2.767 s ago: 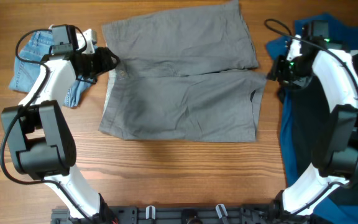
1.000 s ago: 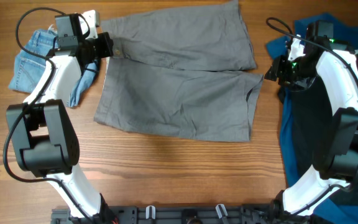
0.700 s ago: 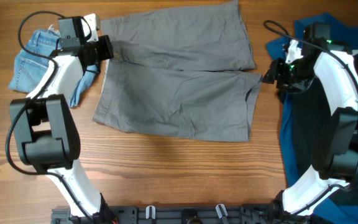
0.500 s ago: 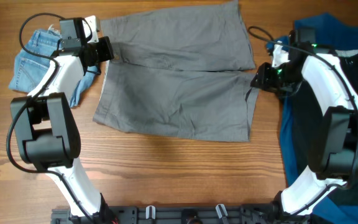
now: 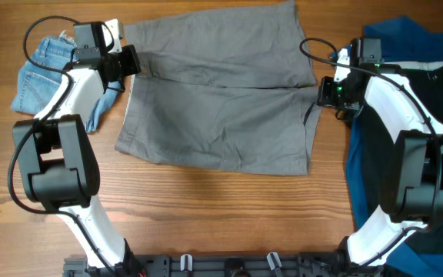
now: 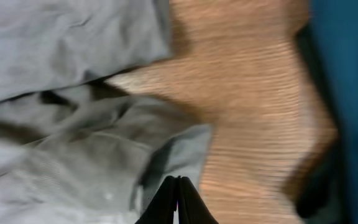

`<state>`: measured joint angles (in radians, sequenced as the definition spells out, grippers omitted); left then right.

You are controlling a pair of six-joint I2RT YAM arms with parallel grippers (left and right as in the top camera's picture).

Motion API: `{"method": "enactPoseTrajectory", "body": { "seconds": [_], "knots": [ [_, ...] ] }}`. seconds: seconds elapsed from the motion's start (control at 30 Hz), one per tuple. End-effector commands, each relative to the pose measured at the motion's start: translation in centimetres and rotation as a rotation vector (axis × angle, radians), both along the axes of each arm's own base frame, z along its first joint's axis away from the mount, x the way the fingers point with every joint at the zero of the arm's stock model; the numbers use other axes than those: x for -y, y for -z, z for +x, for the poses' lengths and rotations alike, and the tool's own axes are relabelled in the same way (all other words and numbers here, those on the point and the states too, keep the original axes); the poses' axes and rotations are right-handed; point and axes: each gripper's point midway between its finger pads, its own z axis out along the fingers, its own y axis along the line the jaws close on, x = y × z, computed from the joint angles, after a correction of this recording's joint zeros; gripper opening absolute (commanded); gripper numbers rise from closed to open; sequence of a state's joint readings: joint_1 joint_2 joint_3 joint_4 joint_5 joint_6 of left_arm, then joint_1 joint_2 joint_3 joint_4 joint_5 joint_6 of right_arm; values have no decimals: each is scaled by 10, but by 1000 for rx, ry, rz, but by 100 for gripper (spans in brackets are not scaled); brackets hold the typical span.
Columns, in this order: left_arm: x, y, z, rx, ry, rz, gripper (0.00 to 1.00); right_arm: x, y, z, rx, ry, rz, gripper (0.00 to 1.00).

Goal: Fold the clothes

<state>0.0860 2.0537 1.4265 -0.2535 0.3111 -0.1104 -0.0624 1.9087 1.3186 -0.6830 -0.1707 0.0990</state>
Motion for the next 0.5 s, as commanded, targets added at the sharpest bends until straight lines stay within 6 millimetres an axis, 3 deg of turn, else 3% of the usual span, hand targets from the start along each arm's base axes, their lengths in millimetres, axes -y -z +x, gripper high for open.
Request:
{"method": "enactPoseTrajectory", "body": {
  "seconds": [0.0,0.07,0.1,0.17,0.3,0.4,0.47],
  "knots": [
    [-4,-1,5,9,-19,7,20,-5,-11,2,54,-137,-6,37],
    [0,-6,5,10,-20,-20,74,-17,-13,-1,62,-218,44,49],
    [3,-13,5,15,-5,-37,87,-22,-14,-1,69,-236,66,52],
    [10,-40,5,39,24,-67,89,-31,-15,-2,81,-275,112,53],
    [22,-74,-9,41,62,-92,82,-43,-5,-5,59,-307,185,53],
    [33,-60,-25,-38,103,-73,53,-52,0,-7,58,-344,236,50],
    [42,-42,-33,-96,132,-63,26,-50,3,-12,35,-355,223,47]
  ]
}}
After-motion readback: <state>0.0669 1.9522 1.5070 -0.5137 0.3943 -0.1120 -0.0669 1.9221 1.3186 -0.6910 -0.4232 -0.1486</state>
